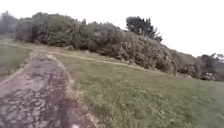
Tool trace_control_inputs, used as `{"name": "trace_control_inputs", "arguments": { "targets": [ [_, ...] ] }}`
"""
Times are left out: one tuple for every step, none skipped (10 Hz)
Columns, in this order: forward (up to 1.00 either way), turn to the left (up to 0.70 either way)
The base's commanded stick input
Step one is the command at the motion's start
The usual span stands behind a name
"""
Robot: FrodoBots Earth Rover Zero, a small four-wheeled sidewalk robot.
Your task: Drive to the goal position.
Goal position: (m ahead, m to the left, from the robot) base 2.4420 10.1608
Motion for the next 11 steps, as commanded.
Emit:
{"name": "trace_control_inputs", "arguments": {
  "targets": [
    [0.7,0.35],
    [0.7,0.35],
    [0.7,0.35],
    [0.7,0.35],
    [0.7,0.35],
    [0.7,0.35],
    [0.7,0.35],
    [0.7,0.35],
    [0.7,0.35],
    [0.7,0.35],
    [0.7,0.31]
  ]
}}
